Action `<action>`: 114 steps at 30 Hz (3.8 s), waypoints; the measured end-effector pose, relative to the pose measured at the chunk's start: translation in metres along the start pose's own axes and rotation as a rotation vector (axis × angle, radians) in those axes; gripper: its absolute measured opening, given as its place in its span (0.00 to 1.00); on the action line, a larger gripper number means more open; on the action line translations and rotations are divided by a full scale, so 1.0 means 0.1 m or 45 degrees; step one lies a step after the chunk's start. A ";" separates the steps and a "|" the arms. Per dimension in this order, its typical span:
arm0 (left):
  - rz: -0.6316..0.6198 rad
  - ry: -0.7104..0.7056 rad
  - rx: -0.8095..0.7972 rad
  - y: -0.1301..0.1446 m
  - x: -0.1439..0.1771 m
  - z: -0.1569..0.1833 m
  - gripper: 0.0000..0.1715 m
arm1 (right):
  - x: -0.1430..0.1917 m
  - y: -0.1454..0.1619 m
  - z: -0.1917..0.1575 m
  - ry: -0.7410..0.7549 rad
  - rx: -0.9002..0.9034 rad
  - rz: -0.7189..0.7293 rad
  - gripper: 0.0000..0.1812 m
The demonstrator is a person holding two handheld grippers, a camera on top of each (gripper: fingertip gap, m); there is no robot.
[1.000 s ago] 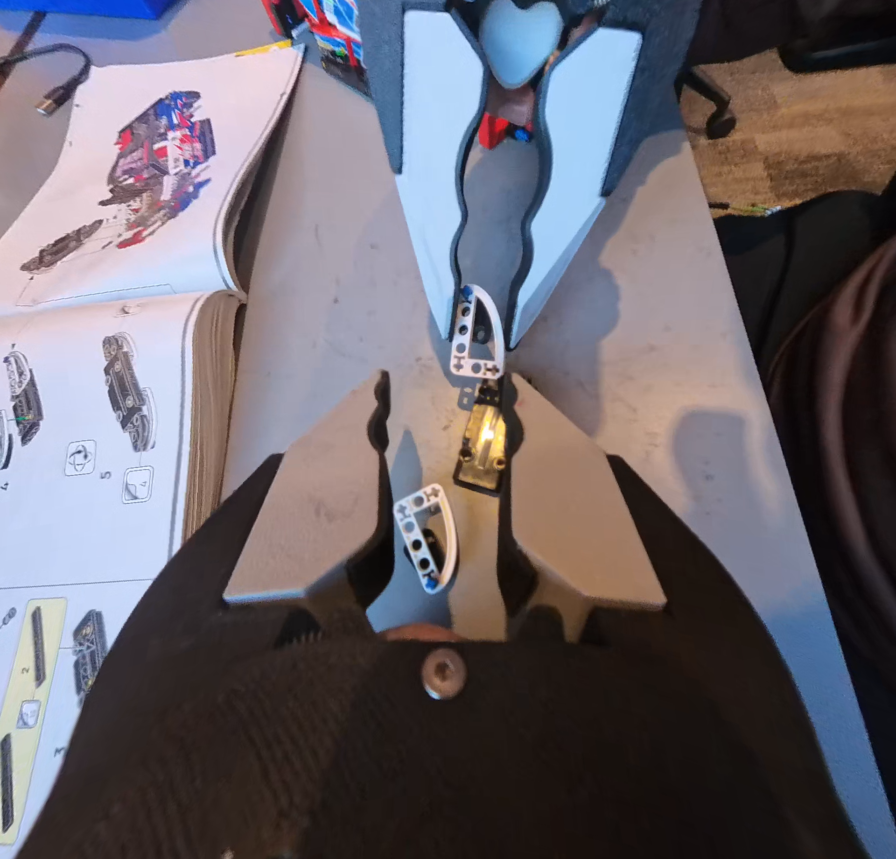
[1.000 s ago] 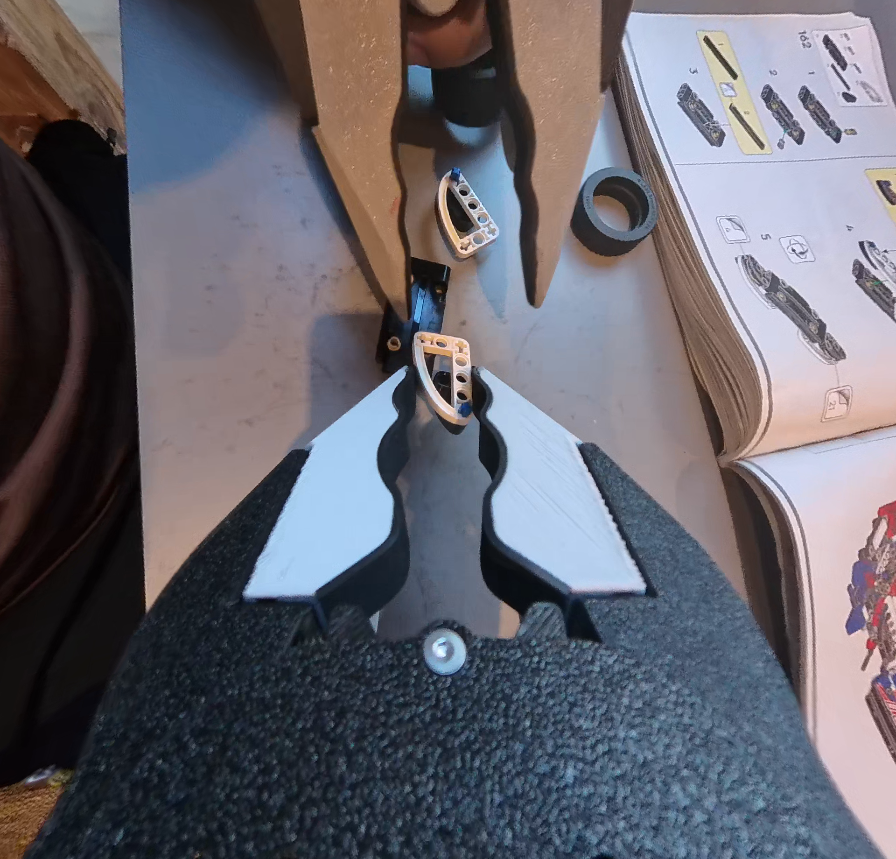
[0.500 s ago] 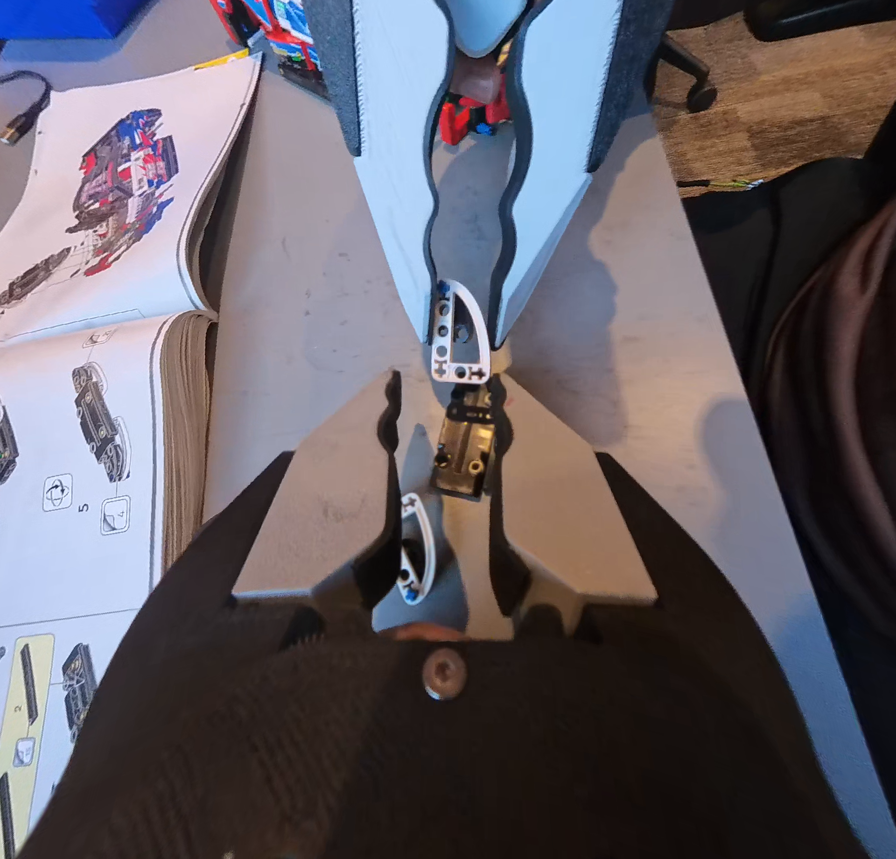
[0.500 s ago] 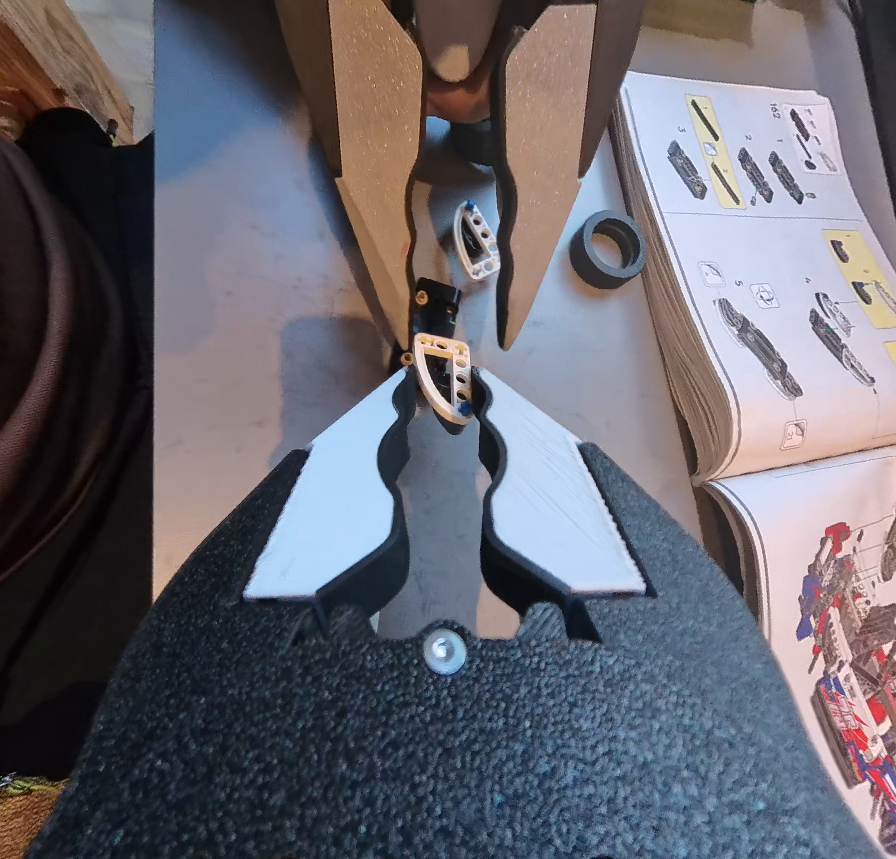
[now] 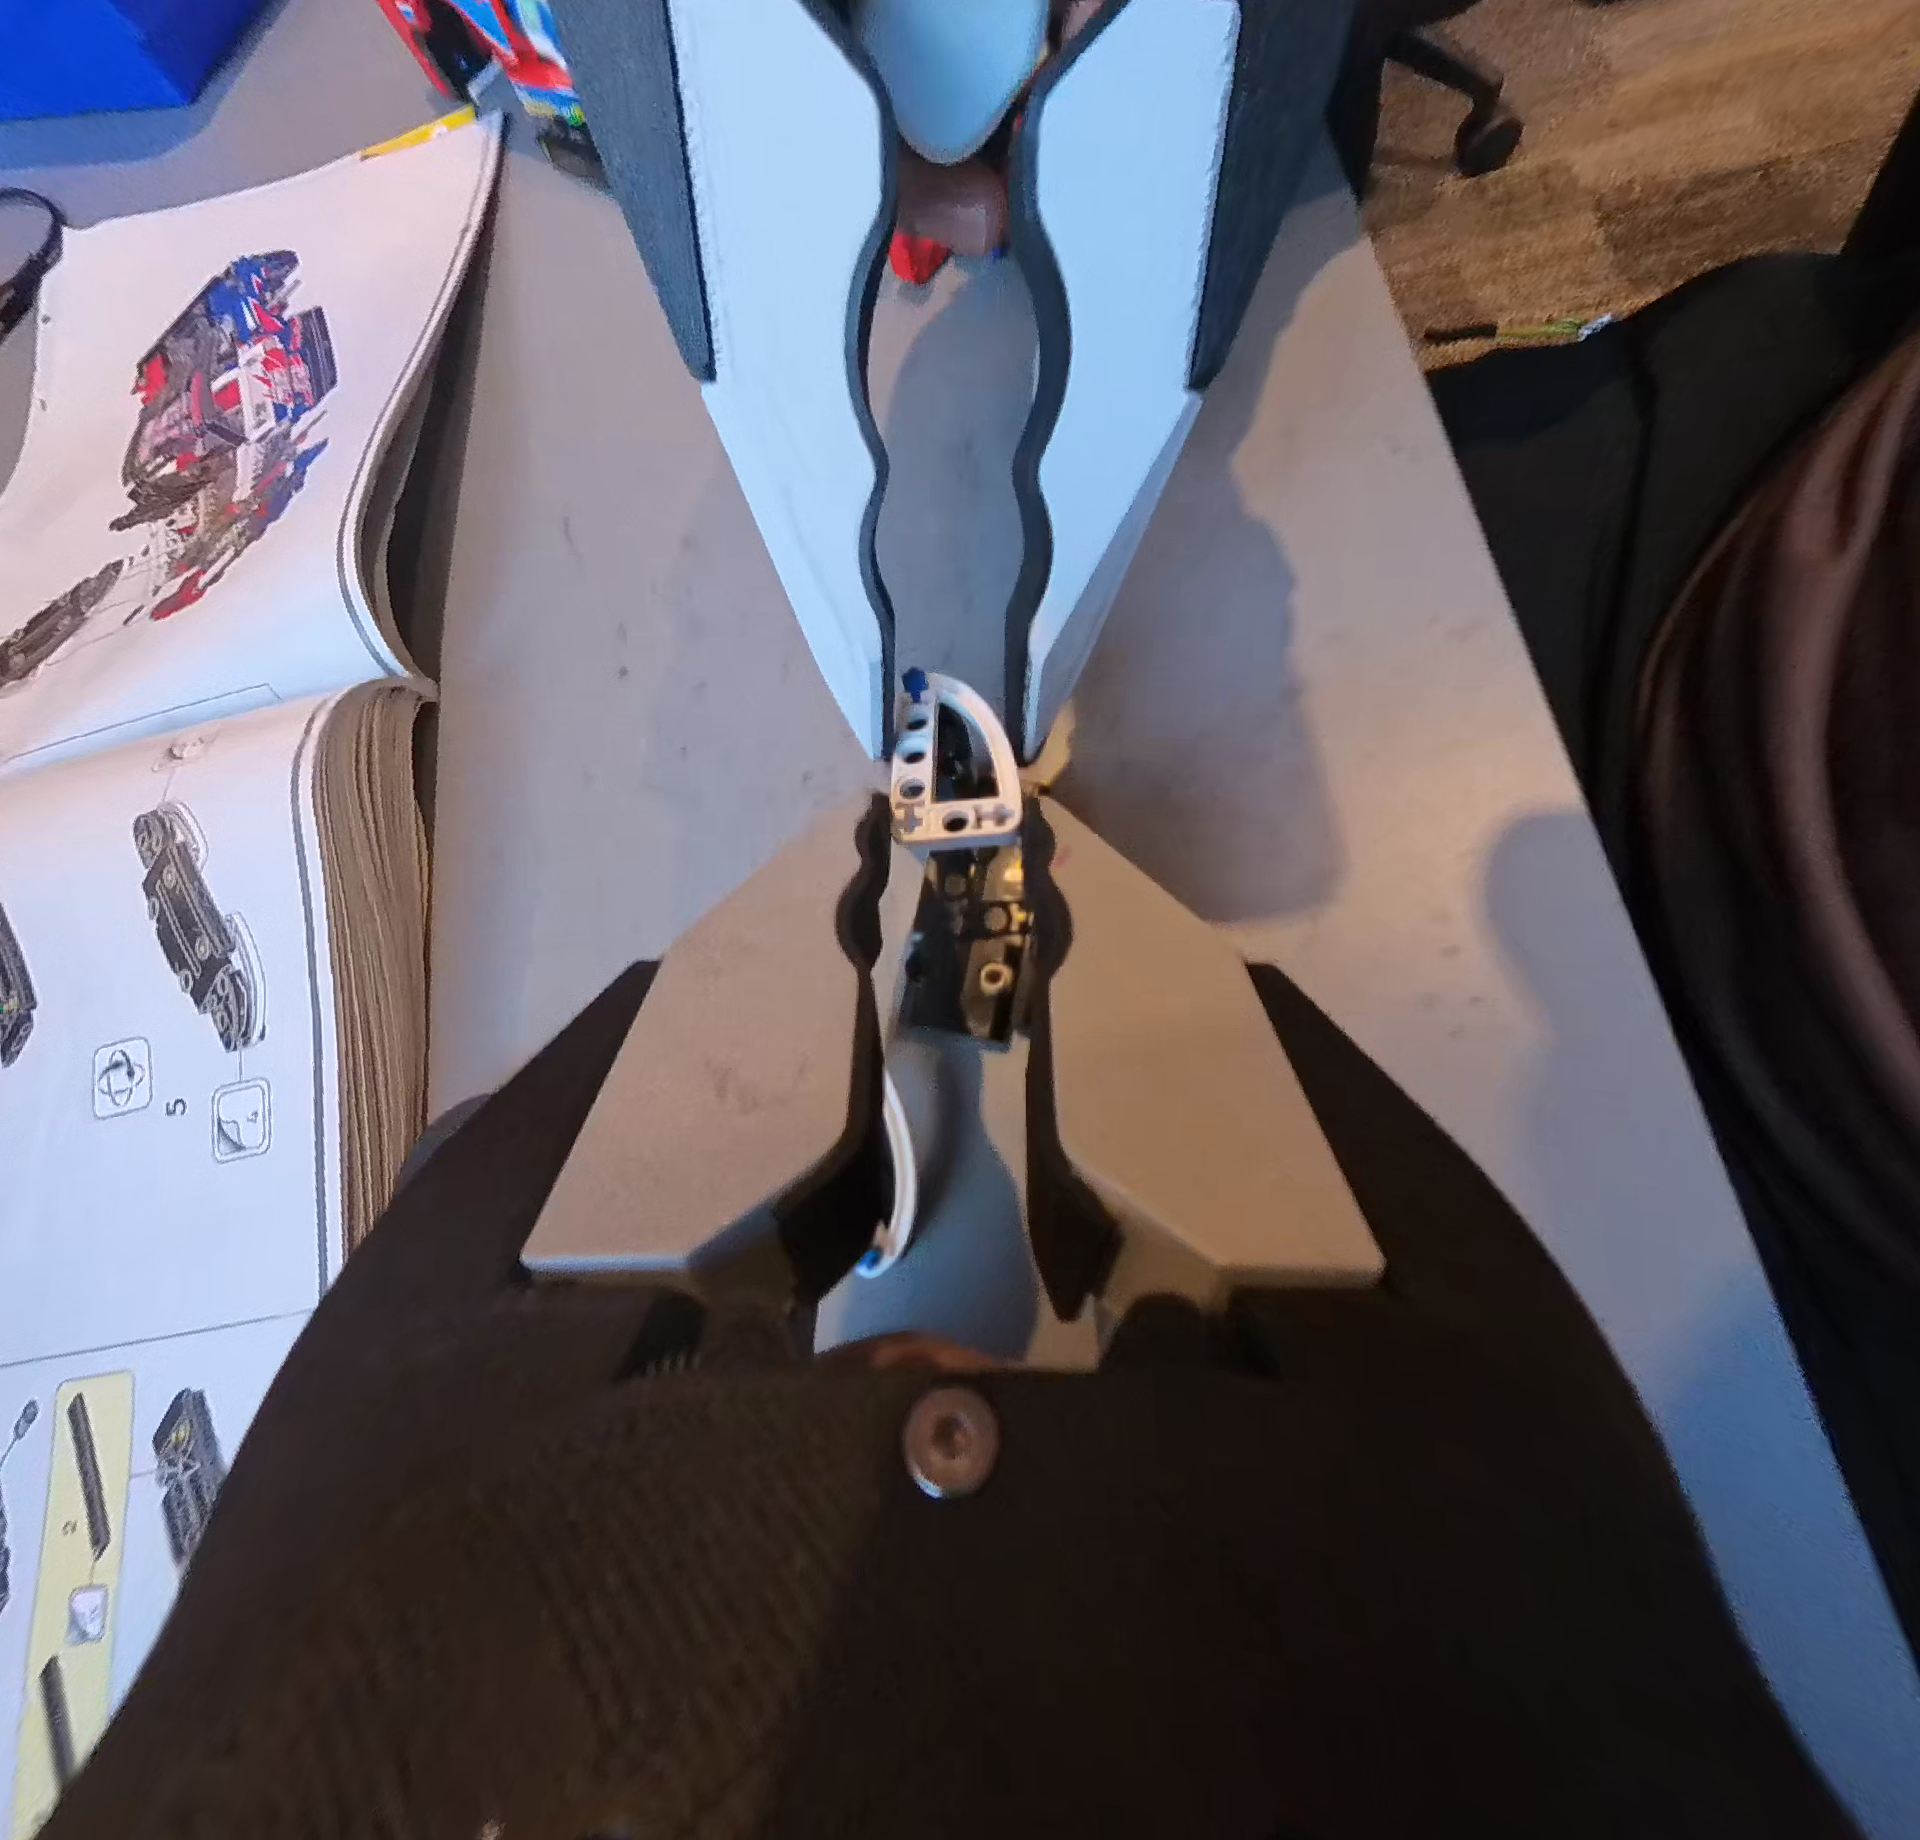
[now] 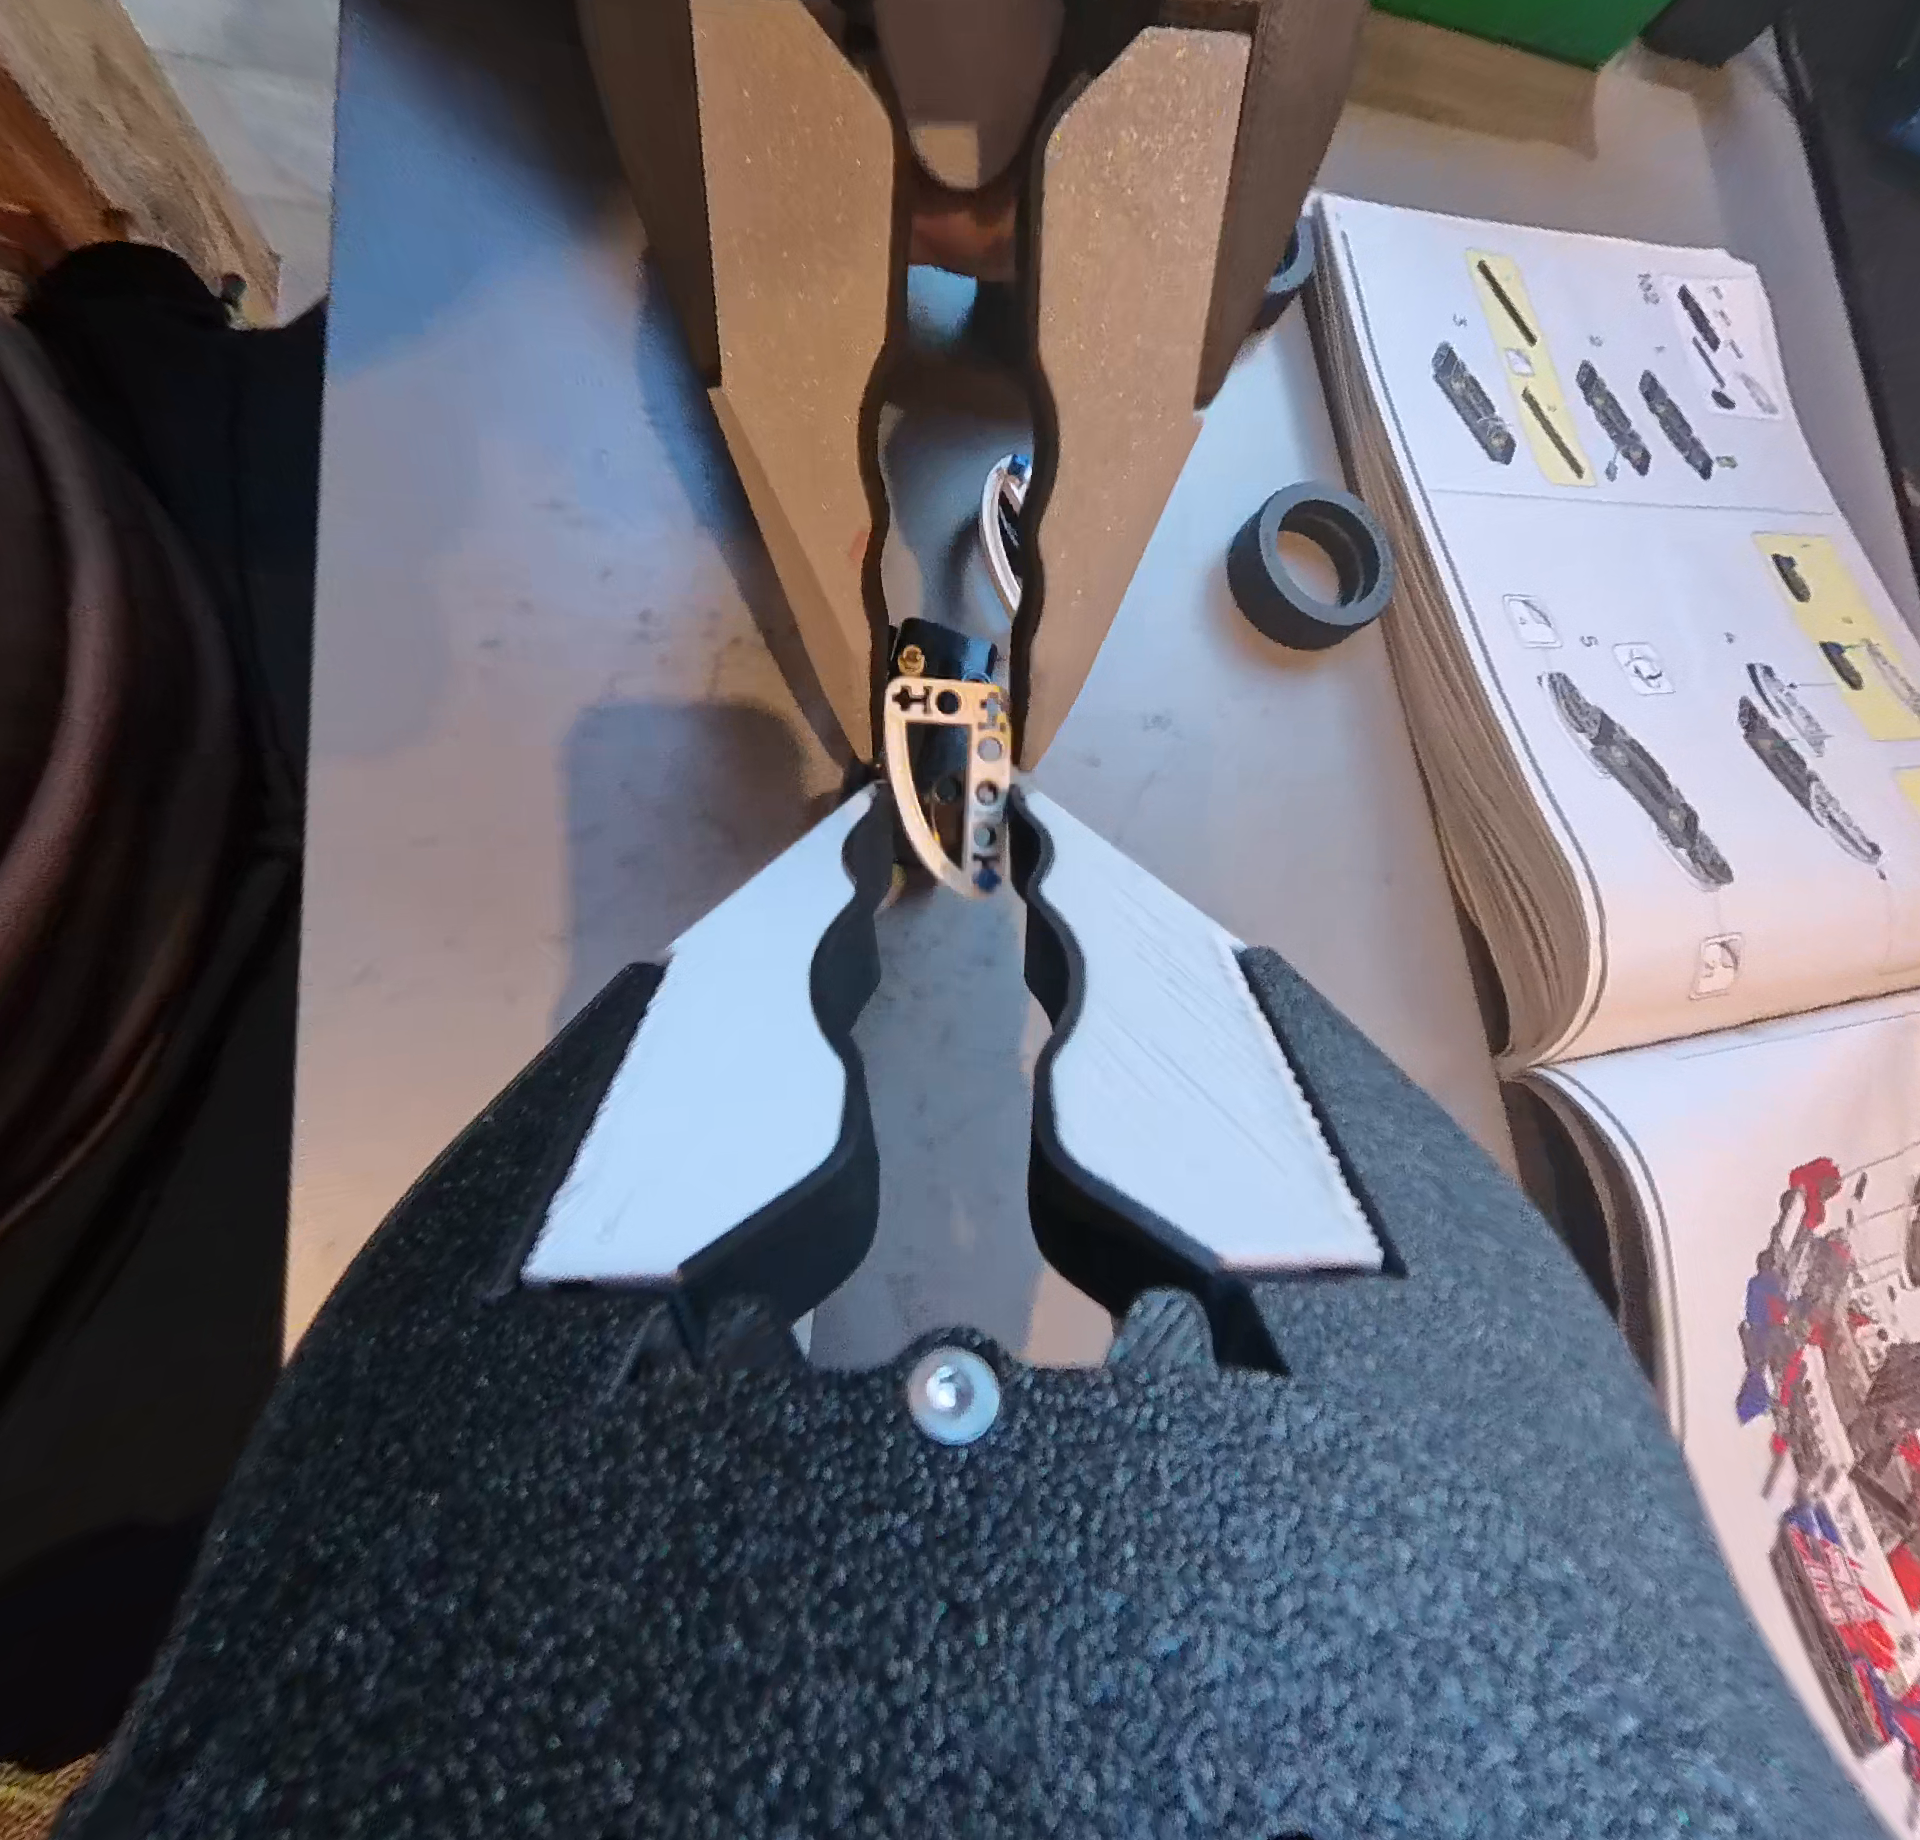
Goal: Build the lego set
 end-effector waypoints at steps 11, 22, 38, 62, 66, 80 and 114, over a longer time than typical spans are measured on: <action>0.007 0.023 -0.051 0.05 0.02 0.00 0.13 | 0.00 0.11 0.02 -0.048 -0.117 0.026 0.13; 0.013 0.019 -0.039 0.06 0.01 -0.01 0.13 | 0.00 0.10 0.03 -0.051 -0.145 0.070 0.09; 0.315 -0.049 0.133 -0.15 0.27 -0.22 0.13 | 0.23 -0.02 0.13 -0.006 -0.216 0.298 0.14; 0.478 -0.119 0.138 -0.25 0.39 -0.28 0.13 | 0.27 -0.15 0.14 0.033 -0.252 0.469 0.16; 0.465 -0.108 0.164 -0.24 0.37 -0.29 0.13 | 0.29 -0.16 0.15 0.049 -0.254 0.481 0.18; 0.116 0.057 0.071 -0.05 0.07 -0.03 0.13 | 0.05 0.10 0.03 -0.005 -0.187 0.127 0.20; -0.015 -0.002 0.049 0.08 0.06 -0.09 0.13 | 0.06 0.20 0.06 0.014 -0.261 -0.023 0.11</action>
Point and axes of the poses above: each gripper's, where its closed fingertips meet, x back along the fingers, y out of its underside, z = x × y across the jaws, the point moved 6 cm from there along x, back along the fingers, and after that the axes turned 8 degrees about -y, right-handed, at the moved point
